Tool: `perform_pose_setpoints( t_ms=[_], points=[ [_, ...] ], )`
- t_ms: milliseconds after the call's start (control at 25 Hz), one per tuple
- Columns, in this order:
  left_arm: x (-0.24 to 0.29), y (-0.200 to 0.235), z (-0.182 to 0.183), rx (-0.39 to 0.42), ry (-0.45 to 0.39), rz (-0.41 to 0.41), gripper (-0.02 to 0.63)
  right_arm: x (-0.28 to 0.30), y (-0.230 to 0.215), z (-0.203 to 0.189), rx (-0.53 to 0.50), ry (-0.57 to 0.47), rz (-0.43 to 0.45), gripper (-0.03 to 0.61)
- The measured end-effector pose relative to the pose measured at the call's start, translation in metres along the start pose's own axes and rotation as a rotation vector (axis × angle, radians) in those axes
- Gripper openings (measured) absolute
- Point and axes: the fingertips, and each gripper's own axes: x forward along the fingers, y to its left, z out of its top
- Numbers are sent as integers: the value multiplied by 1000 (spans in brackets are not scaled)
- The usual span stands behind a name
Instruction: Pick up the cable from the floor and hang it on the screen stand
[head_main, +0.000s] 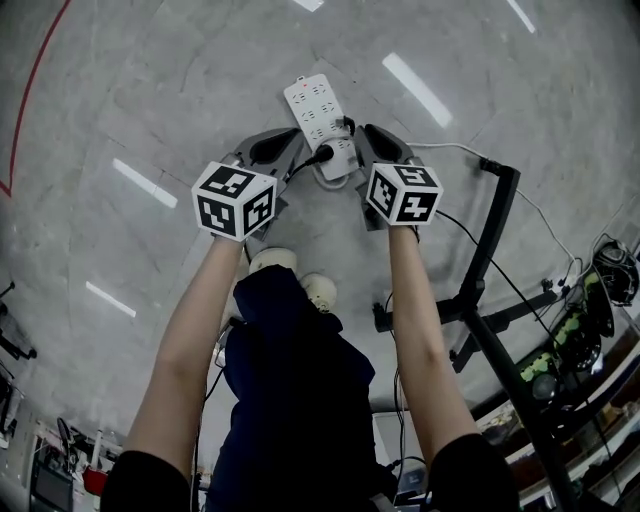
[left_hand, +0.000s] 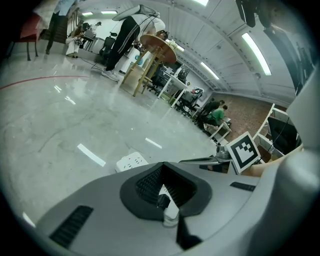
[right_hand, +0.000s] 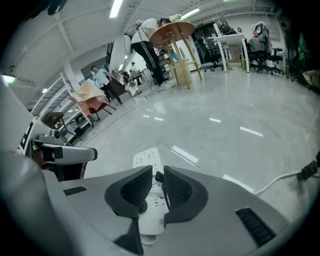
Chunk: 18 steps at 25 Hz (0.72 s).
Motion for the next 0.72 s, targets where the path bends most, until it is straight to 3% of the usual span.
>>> perform_pose_setpoints(
  t_ms=[120, 320, 720],
  points=[
    [5, 6, -5, 2, 1, -4, 6, 10, -4, -11, 18, 26, 19, 132],
    [10, 19, -10, 3, -5, -5, 6, 31, -6, -27, 13, 69, 27, 177],
    [10, 31, -23, 14, 18, -4, 6, 64, -6, -38, -31, 130, 16, 184]
  ],
)
